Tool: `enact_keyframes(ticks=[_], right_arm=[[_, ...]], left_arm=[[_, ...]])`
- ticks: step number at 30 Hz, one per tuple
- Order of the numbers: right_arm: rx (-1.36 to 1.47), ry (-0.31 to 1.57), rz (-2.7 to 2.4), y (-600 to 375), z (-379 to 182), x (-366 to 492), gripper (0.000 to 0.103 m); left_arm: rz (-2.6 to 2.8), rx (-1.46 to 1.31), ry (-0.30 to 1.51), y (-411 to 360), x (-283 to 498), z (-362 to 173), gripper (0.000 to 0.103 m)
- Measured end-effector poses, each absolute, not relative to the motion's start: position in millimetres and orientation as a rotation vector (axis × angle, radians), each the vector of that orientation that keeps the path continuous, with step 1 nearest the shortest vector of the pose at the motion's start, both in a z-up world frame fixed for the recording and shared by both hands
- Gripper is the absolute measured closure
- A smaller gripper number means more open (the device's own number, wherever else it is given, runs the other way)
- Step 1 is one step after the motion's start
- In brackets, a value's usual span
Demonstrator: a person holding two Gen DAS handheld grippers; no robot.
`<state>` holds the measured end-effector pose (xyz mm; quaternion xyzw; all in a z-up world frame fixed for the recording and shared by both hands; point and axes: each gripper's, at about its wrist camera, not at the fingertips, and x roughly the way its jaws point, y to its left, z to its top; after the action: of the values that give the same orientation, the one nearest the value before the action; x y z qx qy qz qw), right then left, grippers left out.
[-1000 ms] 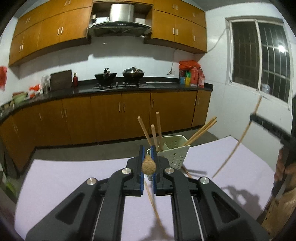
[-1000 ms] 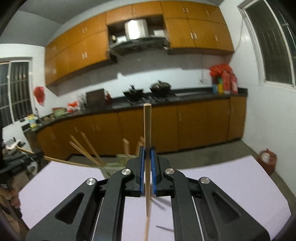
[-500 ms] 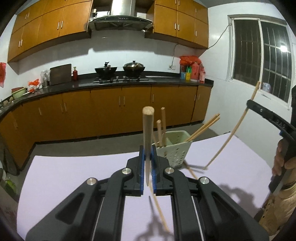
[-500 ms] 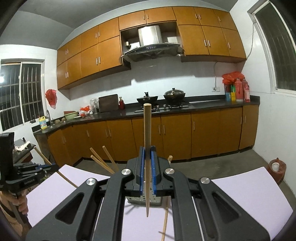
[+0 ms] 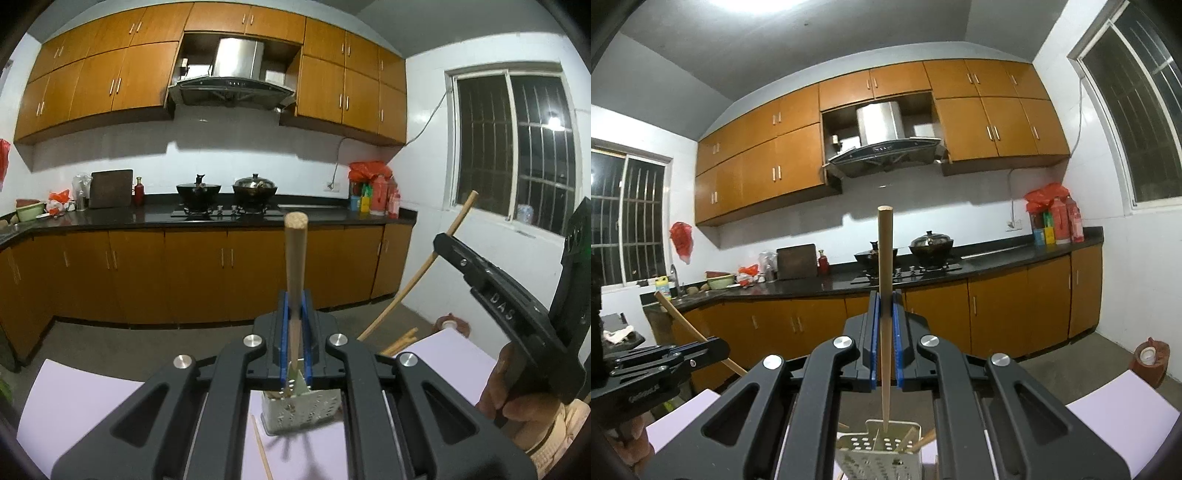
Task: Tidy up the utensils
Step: 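Lift the held chopsticks upright over the green holder with both tools, then open both tools to drop the chopsticks into the green holder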
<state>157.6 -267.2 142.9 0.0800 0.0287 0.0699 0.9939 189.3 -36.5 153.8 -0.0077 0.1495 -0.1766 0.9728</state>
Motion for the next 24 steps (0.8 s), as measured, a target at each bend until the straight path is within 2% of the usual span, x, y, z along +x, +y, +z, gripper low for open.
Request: enact_keyframes(ticks=[11, 13, 15, 24], right_arm=[[0.181, 0.262, 0.155, -266, 95, 196, 0.095], [0.18, 0.261, 0.159, -265, 98, 192, 0.087], [0.184, 0.24, 0.154, -268, 104, 186, 0.067], [0.188, 0.217, 0.076, -299, 122, 140, 0.062]], left_arm=[[-0.35, -0.05, 0.436, -48, 243, 98, 0.095], [-0.349, -0.06, 0.432, -45, 242, 96, 0.092], [-0.35, -0.066, 0.421, -44, 240, 98, 0.089], [-0.33, -0.119, 0.348, -16, 192, 114, 0.078]])
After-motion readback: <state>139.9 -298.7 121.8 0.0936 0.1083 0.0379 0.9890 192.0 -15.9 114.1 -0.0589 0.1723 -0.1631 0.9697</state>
